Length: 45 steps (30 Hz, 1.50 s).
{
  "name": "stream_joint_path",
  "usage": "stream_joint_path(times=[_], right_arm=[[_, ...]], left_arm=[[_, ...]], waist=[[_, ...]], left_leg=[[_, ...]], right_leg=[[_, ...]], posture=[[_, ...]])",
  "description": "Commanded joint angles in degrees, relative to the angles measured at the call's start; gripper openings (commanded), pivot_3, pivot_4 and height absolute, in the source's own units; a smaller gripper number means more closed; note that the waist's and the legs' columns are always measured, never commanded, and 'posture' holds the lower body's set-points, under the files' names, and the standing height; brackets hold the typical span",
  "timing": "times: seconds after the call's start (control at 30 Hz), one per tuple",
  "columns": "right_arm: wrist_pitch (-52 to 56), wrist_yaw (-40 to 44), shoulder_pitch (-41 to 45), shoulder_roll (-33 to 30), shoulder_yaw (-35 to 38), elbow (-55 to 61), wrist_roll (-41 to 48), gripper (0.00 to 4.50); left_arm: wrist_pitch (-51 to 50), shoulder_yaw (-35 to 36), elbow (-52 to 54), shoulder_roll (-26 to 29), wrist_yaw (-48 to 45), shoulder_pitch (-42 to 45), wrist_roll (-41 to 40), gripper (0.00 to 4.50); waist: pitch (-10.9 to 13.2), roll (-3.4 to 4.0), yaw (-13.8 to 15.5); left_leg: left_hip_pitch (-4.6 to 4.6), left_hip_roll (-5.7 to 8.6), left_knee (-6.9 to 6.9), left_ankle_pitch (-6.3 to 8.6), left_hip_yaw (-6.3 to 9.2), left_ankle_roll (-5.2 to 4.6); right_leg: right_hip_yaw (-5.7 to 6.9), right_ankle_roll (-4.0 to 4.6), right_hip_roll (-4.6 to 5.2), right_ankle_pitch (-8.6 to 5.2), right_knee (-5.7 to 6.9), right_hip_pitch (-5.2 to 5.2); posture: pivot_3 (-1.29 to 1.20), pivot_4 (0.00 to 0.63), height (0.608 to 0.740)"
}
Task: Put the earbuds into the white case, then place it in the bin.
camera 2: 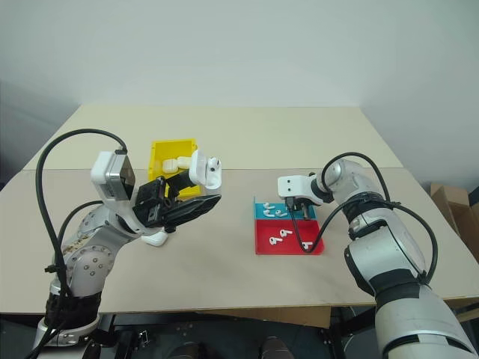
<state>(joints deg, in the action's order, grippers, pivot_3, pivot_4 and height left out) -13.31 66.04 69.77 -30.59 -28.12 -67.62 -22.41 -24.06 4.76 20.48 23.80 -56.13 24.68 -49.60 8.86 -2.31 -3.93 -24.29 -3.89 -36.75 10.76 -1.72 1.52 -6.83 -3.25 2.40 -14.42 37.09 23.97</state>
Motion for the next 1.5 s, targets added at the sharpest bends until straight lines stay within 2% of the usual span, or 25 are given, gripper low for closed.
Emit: stream_joint_path(times=[0.03, 0.2, 0.4, 0.5, 0.63, 0.67, 1.5], right_arm=[[-0.9, 1.2, -0.9, -1.5, 1.5, 1.4, 0.3, 0.14], [-3.6, 5.8, -2.9, -3.6, 2.5, 4.5, 1.4, 0.14], [-7.7, 6.1, -3.6, -4.9, 2.1, 4.4, 0.2, 0.14], [-8.4, 6.1, -3.3, -4.7, 2.1, 3.9, -0.2, 0.86], [-7.7, 4.4, -2.7, -4.0, 1.9, 3.0, -1.2, 2.17], [-7.6, 4.5, -2.4, -3.9, 2.0, 2.9, -1.3, 2.37], [-8.0, 4.1, -1.5, -2.6, 1.8, 1.1, -2.3, 2.37]], left_arm=[[0.5, 0.6, 0.5, 0.3, -0.7, 0.9, -0.8, 2.75], [0.4, 0.8, -0.6, 0.6, -2.6, 1.2, -1.2, 2.75], [0.8, 0.8, -0.8, 0.3, -3.1, 1.2, -1.1, 2.75], [0.8, 0.9, -0.6, 0.4, -3.1, 0.9, -1.0, 2.75], [0.7, 1.0, 0.0, 0.6, -2.7, 0.4, -0.9, 2.75], [0.7, 1.1, 0.3, 0.6, -2.6, 0.2, -0.9, 2.75], [0.8, 1.2, 1.4, 0.9, -1.8, -0.4, -1.0, 2.75]], waist=[[0.0, 0.0, 0.0], [0.0, 0.0, 0.1], [0.0, 0.0, -0.1], [0.0, 0.0, -0.2], [0.0, 0.0, -0.1], [0.0, 0.0, -0.1], [0.0, 0.0, -0.1]], left_leg=[[0.0, 0.0, 0.0, 0.0, 0.0, 0.0], [-0.01, 0.01, 0.0, 0.0, 0.0, 0.0], [0.01, 0.0, 0.0, 0.0, 0.0, 0.0], [0.02, 0.0, 0.0, 0.0, 0.0, 0.0], [0.02, 0.0, 0.0, 0.0, 0.0, 0.0], [0.02, 0.0, 0.0, 0.0, 0.0, 0.0], [0.08, 0.0, 0.0, 0.0, 0.0, 0.0]], right_leg=[[0.0, 0.0, 0.0, 0.0, 0.0, 0.0], [0.01, 0.0, 0.0, 0.0, -0.01, 0.0], [0.0, 0.0, 0.0, 0.0, 0.0, -0.01], [0.0, 0.0, 0.0, 0.0, 0.01, -0.01], [0.0, 0.0, 0.0, 0.0, 0.0, -0.02], [0.0, 0.0, 0.0, 0.0, 0.0, -0.02], [0.0, 0.0, 0.0, 0.0, 0.01, -0.08]], posture=[[0.0, 0.15, 0.74], [0.0, 0.15, 0.74], [0.0, 0.15, 0.74], [0.0, 0.15, 0.74], [0.0, 0.15, 0.74], [0.0, 0.15, 0.74], [0.0, 0.15, 0.74]])
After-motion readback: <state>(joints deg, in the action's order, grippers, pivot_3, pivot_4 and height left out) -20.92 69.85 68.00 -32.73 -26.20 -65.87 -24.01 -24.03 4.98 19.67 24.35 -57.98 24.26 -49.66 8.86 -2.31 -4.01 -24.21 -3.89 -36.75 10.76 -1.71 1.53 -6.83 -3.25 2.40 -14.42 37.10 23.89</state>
